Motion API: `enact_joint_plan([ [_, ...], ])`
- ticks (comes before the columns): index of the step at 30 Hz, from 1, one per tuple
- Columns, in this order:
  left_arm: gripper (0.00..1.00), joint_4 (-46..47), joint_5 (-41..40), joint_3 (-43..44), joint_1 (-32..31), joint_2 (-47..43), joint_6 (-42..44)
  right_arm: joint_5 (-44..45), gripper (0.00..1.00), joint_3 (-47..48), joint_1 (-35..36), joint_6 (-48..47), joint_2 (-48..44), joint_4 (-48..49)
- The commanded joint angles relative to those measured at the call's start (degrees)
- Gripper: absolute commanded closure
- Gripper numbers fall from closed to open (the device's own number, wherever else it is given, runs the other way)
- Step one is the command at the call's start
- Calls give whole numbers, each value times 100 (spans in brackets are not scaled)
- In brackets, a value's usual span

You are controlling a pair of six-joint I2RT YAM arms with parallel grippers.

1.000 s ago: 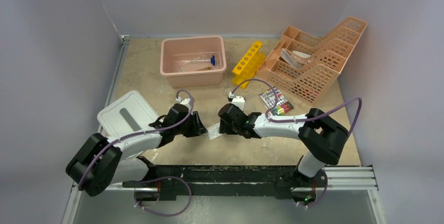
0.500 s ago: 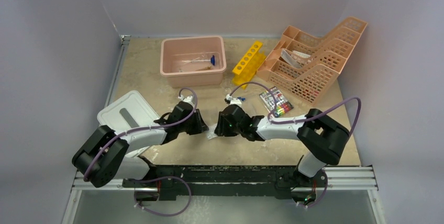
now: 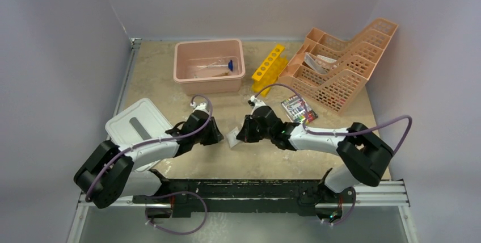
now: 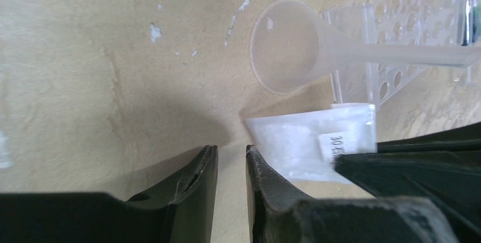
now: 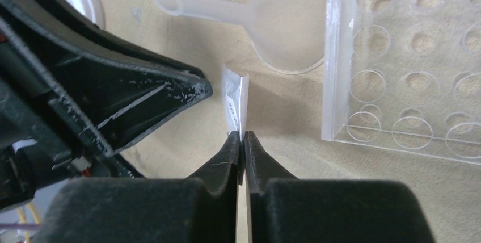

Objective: Organize the chemistry lab equipment

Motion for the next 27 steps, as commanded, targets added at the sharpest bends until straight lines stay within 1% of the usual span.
enact_joint_plan([
  [1,74,-765,-800,675,3,-618,353,-1043,100,-15,-274,-725,-612,338],
  [4,72,-1285,-1369,967,149,-1058,409,-1686,100,272,-345,-1243,-990,-205],
  [7,69,-1731,-1833,1282,441,-1449,362,-2241,100,887,-501,-1765,-1364,-1321],
  [10,68,-1974,-2156,1627,713,-1697,483,-2332,100,1546,-805,-1982,-1729,-2082],
  [13,66,-2241,-2691,1942,880,-1685,378,-2004,100,2288,-1132,-2040,-1738,-2301],
  [16,63,-2476,-2903,2302,949,-1490,281,-1222,100,3026,-1204,-2140,-1393,-2374],
  [18,62,-2324,-2914,2343,950,-1502,304,-780,100,3466,-1241,-2108,-1036,-2290],
  [21,58,-2006,-2936,2222,950,-1646,387,-507,100,4072,-1358,-1941,-287,-2098],
  [23,57,-1988,-2931,2200,965,-1650,555,-383,100,4606,-1383,-1953,248,-2143],
  [24,55,-2081,-2954,2244,974,-1633,583,-365,100,4891,-1396,-1942,537,-2208],
  [27,40,-2360,-3048,2333,998,-1605,730,-416,100,5771,-1417,-2024,1420,-2382],
])
